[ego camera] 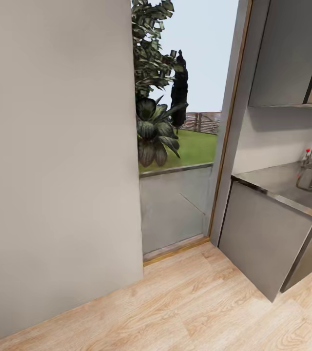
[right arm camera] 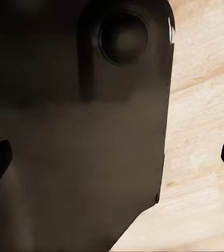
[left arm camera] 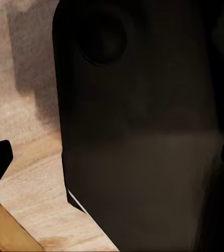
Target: Pick up the poster from the kitchen countertop and hang it on one of the wall nails in the kitchen.
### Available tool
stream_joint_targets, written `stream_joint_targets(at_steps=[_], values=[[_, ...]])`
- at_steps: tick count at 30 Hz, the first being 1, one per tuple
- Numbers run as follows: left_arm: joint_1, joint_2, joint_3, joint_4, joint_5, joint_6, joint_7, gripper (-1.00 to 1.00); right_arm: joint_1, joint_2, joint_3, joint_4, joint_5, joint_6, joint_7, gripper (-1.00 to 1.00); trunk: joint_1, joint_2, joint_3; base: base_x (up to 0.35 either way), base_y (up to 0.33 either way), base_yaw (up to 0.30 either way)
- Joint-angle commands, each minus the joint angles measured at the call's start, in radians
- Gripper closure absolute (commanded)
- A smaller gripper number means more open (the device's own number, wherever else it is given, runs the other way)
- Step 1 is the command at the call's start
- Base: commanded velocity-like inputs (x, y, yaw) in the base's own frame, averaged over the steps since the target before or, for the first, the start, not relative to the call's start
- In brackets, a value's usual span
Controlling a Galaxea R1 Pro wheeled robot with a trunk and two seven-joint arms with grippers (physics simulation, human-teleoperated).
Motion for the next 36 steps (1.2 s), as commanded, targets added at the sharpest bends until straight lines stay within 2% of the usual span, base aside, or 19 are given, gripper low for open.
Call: stream_joint_targets(at_steps=[1, 4, 8, 22, 29, 30, 31, 36], values=[[0.006, -0.006, -0.001, -0.006, 0.0, -0.005, 0.001, -1.0, -0.006, -0.006, 0.002, -0.006, -0.004, -0.006, 0.0, -1.0, 0.0, 0.0, 0.0, 0.0, 0.0, 0.0], [0.023, -0.02, -0.001, -0.022, 0.0, -0.005, 0.001, -1.0, -0.023, -0.006, 0.002, -0.017, -0.004, -0.008, 0.0, -1.0, 0.0, 0.0, 0.0, 0.0, 0.0, 0.0], [0.024, -0.02, -0.001, -0.032, 0.0, -0.005, 0.001, -1.0, -0.043, -0.006, 0.002, -0.017, -0.004, -0.008, 0.0, -1.0, 0.0, 0.0, 0.0, 0.0, 0.0, 0.0], [0.023, -0.02, -0.001, -0.031, 0.0, -0.005, 0.001, -1.0, -0.042, -0.006, 0.002, -0.016, -0.004, -0.008, 0.0, -1.0, 0.0, 0.0, 0.0, 0.0, 0.0, 0.0], [0.026, 0.013, 0.004, -0.07, -0.002, -0.045, 0.0, -1.0, -0.083, -0.045, -0.004, -0.057, -0.003, -0.048, -0.004, -1.0, 0.0, 0.0, 0.0, 0.0, 0.0, 0.0], [0.026, 0.013, 0.004, -0.711, -0.002, -0.045, 0.0, -1.0, -0.183, -0.058, -0.004, -0.286, -0.003, -0.274, -0.004, -1.0, 0.0, 0.0, 0.0, 0.0, 0.0, 0.0], [0.026, 0.016, 0.01, -0.735, 0.0, -0.046, -0.003, -1.0, -0.187, -0.061, -0.001, -0.294, -0.003, -0.284, -0.005, -1.0, 0.0, 0.0, 0.0, 0.0, 0.0, 0.0], [0.026, 0.018, 0.009, -0.734, 0.0, -0.046, -0.002, -1.0, -0.186, -0.061, 0.0, -0.289, -0.003, -0.284, -0.005, -1.0, 0.0, 0.0, 0.0, 0.0, 0.0, 0.0]])
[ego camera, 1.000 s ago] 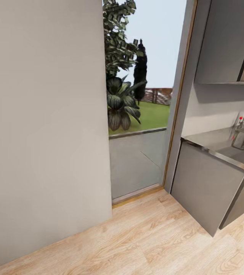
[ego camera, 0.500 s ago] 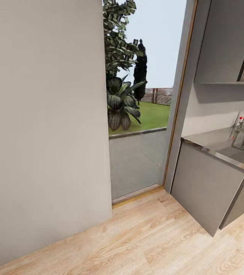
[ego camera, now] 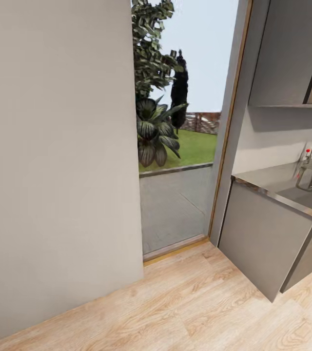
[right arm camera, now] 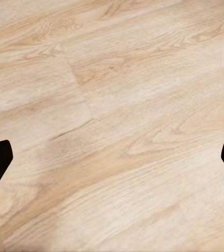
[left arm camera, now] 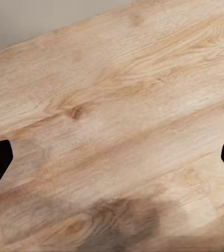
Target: Pick up the poster from the kitchen countertop and hang it on one of the wall nails in the kitchen.
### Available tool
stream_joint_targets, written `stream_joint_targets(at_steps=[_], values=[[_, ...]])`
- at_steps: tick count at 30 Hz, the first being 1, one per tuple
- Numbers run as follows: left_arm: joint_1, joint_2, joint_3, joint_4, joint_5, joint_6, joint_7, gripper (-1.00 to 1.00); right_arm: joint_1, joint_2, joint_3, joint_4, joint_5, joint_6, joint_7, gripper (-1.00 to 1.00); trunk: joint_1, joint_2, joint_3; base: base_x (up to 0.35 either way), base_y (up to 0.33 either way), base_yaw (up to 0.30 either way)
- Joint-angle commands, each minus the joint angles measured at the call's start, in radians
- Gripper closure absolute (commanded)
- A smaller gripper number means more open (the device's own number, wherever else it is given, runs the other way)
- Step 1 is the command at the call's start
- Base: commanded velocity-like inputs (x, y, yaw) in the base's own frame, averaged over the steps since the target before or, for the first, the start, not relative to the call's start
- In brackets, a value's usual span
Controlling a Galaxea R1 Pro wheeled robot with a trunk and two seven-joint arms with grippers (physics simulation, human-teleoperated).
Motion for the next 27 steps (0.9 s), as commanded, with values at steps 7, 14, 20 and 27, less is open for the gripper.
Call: stream_joint_targets(at_steps=[7, 14, 20, 27], values=[[0.0, 0.0, 0.0, 0.026, 0.0, -0.002, 0.0, -1.0, 0.002, 0.0, 0.001, 0.003, 0.0, -0.003, 0.0, -1.0, 0.0, 0.0, -0.001, 0.0, 0.0, -0.092], [0.0, 0.0, -0.001, 0.034, 0.0, -0.002, 0.0, -1.0, 0.002, 0.0, 0.001, 0.003, 0.0, -0.003, 0.0, -1.0, 0.0, 0.0, 0.001, 0.0, -0.006, -0.234], [0.0, -0.001, -0.003, 0.037, -0.001, -0.002, 0.0, -1.0, 0.002, 0.0, 0.002, 0.003, 0.0, -0.003, 0.0, -1.0, 0.0, 0.0, 0.002, 0.0, -0.164, -0.211], [0.0, -0.001, -0.007, 0.038, -0.003, -0.002, 0.0, -1.0, 0.003, -0.002, 0.001, 0.046, 0.001, -0.002, 0.0, -1.0, 0.0, 0.0, 0.003, 0.0, -0.274, -0.053]])
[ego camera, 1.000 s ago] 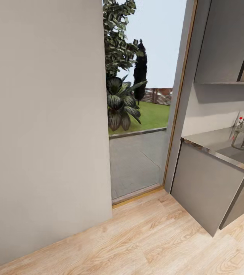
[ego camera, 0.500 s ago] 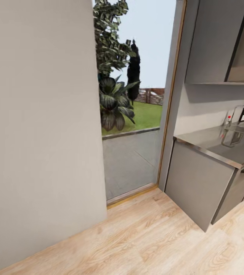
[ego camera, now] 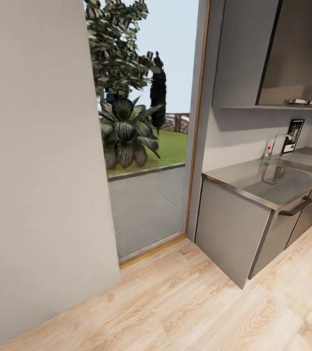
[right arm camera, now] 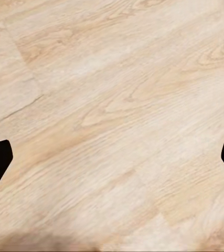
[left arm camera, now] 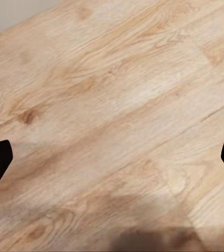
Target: Pick up the poster from the kitchen countertop and hang it on one of the wall nails in the kitchen.
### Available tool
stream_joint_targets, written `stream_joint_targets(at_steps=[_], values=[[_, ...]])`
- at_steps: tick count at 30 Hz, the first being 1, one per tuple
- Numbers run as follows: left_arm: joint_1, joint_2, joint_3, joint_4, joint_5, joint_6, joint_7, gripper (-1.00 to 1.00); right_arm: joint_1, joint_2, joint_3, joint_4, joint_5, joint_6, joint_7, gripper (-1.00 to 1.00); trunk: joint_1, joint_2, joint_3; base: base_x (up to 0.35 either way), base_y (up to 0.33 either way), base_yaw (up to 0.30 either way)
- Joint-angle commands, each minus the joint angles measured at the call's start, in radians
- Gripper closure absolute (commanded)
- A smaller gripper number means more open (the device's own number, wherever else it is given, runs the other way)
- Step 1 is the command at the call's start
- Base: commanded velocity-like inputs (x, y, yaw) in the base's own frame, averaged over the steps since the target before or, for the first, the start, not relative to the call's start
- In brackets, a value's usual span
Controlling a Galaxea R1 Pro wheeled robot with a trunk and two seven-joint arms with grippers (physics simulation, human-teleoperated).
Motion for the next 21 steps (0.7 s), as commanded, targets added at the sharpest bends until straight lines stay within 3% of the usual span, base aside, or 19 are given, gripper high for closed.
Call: stream_joint_targets(at_steps=[1, 9, 21], values=[[0.0, 0.0, 0.0, -0.001, -0.001, -0.001, 0.0, -1.0, -0.001, -0.001, 0.001, 0.024, 0.001, -0.004, 0.0, -1.0, 0.0, 0.0, -0.001, 0.0, -0.297, -0.006], [0.0, 0.0, -0.003, 0.0, -0.002, 0.0, 0.0, -1.0, -0.001, 0.0, 0.003, 0.046, 0.003, -0.007, 0.0, -1.0, 0.0, 0.0, -0.001, 0.0, -0.301, -0.034], [0.0, -0.001, -0.003, 0.0, -0.002, 0.0, 0.001, -1.0, -0.001, -0.001, 0.002, 0.046, 0.003, -0.008, 0.0, -1.0, 0.0, 0.0, -0.001, 0.0, -0.303, -0.253]])
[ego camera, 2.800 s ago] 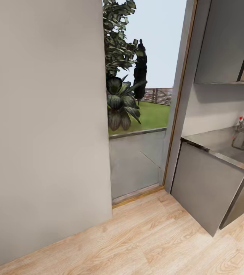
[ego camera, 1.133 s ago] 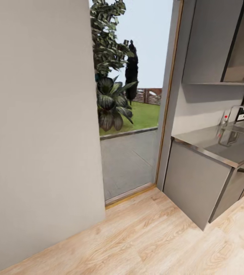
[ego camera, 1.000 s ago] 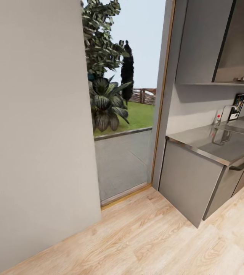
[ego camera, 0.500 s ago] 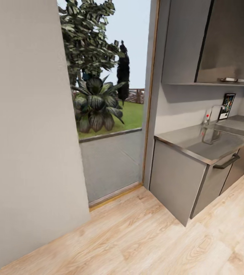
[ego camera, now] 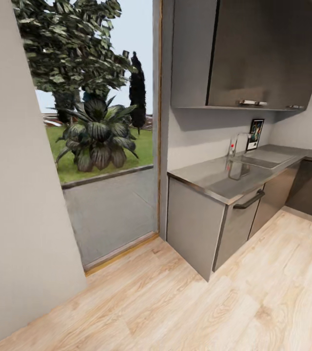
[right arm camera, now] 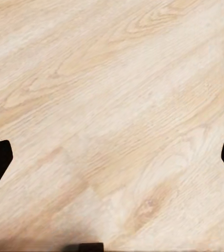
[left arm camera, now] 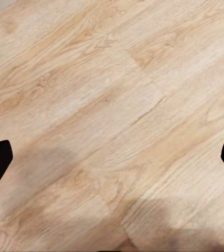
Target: Pick up the poster from the kitchen countertop and hang it on one of the wall nails in the kitchen.
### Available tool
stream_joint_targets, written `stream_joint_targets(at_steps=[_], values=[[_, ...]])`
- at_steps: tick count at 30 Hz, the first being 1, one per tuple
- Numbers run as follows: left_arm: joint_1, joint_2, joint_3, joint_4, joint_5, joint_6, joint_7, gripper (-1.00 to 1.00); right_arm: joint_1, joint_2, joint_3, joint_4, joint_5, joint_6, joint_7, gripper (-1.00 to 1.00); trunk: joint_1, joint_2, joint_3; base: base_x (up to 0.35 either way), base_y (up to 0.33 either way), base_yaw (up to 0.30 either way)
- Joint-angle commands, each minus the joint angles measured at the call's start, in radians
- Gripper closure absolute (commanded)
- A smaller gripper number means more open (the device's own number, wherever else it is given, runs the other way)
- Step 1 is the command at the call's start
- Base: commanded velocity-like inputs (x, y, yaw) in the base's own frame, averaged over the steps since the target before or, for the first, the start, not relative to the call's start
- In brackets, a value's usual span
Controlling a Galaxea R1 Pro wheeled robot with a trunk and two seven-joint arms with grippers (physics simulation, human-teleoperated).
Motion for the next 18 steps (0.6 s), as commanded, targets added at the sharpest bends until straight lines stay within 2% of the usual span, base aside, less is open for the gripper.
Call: stream_joint_targets(at_steps=[1, 5, 18], values=[[0.001, 0.0, 0.0, -0.002, 0.0, -0.001, 0.0, -1.0, -0.001, 0.0, 0.0, 0.001, 0.0, -0.003, 0.0, -1.0, 0.0, 0.0, -0.001, 0.0, -0.303, -0.232], [0.001, -0.002, -0.001, -0.002, -0.001, -0.001, 0.0, -1.0, -0.001, 0.001, 0.001, 0.003, 0.0, -0.002, 0.0, -1.0, 0.0, 0.0, -0.001, 0.0, -0.303, -0.104], [0.001, -0.004, -0.001, -0.002, -0.001, -0.001, 0.0, -1.0, -0.001, 0.002, 0.002, 0.008, -0.001, 0.0, 0.0, -1.0, 0.0, 0.0, -0.001, 0.068, -0.304, -0.006]])
